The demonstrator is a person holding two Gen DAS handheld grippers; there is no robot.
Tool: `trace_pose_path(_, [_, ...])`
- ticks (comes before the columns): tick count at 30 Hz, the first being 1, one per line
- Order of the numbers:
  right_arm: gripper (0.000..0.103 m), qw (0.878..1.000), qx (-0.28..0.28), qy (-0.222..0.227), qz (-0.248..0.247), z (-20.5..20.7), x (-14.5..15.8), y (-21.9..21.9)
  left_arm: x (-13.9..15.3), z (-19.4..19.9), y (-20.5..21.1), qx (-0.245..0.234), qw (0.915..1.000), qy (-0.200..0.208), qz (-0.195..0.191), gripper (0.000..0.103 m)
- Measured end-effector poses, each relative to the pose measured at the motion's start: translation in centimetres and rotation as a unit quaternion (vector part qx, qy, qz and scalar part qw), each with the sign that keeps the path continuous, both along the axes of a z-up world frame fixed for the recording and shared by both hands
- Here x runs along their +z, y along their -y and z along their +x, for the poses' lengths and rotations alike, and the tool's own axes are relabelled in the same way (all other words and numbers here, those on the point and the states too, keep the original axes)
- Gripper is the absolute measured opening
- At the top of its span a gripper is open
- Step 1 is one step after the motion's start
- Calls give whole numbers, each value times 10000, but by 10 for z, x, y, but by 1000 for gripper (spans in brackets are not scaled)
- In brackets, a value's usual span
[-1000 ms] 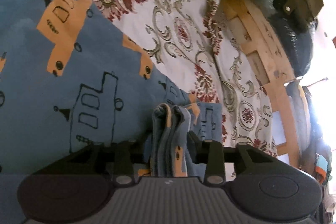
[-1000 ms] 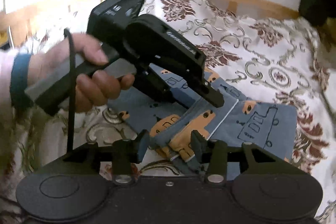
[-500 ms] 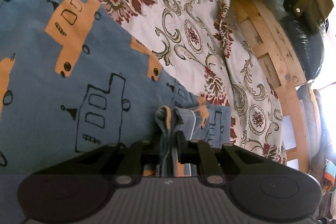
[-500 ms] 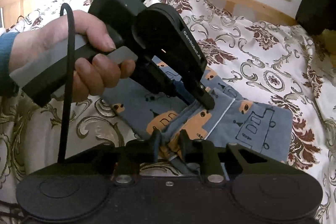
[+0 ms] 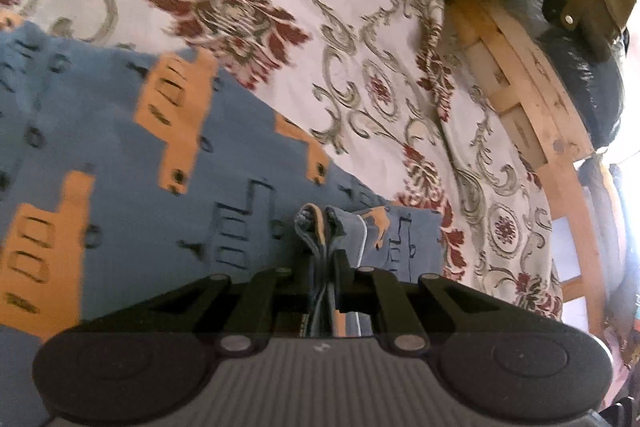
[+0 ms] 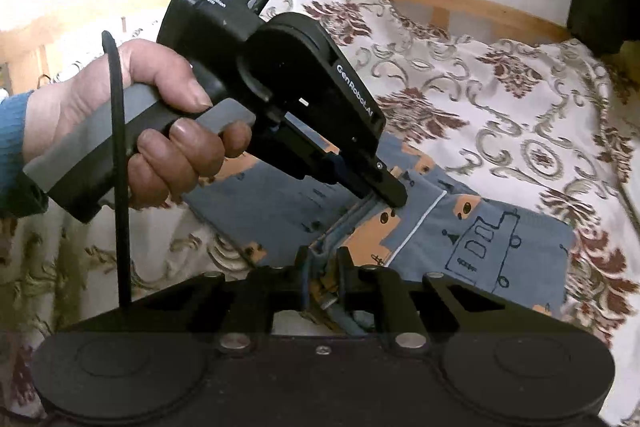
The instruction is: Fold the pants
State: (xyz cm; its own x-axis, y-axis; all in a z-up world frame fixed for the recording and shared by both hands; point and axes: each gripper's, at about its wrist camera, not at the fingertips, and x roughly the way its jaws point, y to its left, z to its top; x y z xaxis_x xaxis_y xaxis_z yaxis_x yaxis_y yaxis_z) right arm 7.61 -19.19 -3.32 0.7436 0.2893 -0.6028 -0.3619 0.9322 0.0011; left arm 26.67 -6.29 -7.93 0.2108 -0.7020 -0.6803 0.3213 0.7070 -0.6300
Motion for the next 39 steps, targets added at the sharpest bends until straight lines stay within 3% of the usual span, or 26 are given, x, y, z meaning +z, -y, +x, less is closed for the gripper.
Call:
trace_pose_path(10, [13,9973,589,22,439,21,4,-43,21,6,-54,168,9980,344,493,10])
trace_pose_path(14, [13,9958,774,31,485,30,4,-63,20,13,-74,322,9977,286,521,10])
trace_pose_path(24, [15,9947,858,-184,533,41,-7,-74,13,20,-77,276,9963,234,775,15])
trace_pose_path(26, [23,9939,917,-173,590,41,-5,-70,19,15,-75,283,9938,402,999,28])
trace_pose_path(27, [29,9936,933,-145,625,39,-2,-67,23,11,-74,314,9913,535,1159,40])
trace_pose_path(28, [39,9936,934,-86,625,36,1,-62,29,6,-72,357,9870,727,1392,49])
trace_pose_path(29, [46,9941,912,11,579,32,5,-56,33,0,-69,379,9824,915,1586,52])
trace_pose_path(30, [61,9952,841,161,471,26,9,-47,38,-6,-66,417,9767,1130,1775,58])
trace_pose_path(31, [74,9963,726,310,338,22,12,-39,42,-12,-63,466,9724,1313,1874,66])
trace_pose_path(34, [96,9957,-6,858,-350,11,19,-9,47,-23,-52,681,9645,1752,1855,86])
trace_pose_path(37, [102,9806,-836,1249,-1255,20,15,14,39,-29,-37,1064,9563,2027,1818,86])
trace_pose_path(39, [102,9755,-1042,1362,-1377,34,10,26,28,-30,-26,1268,9417,2233,2173,86])
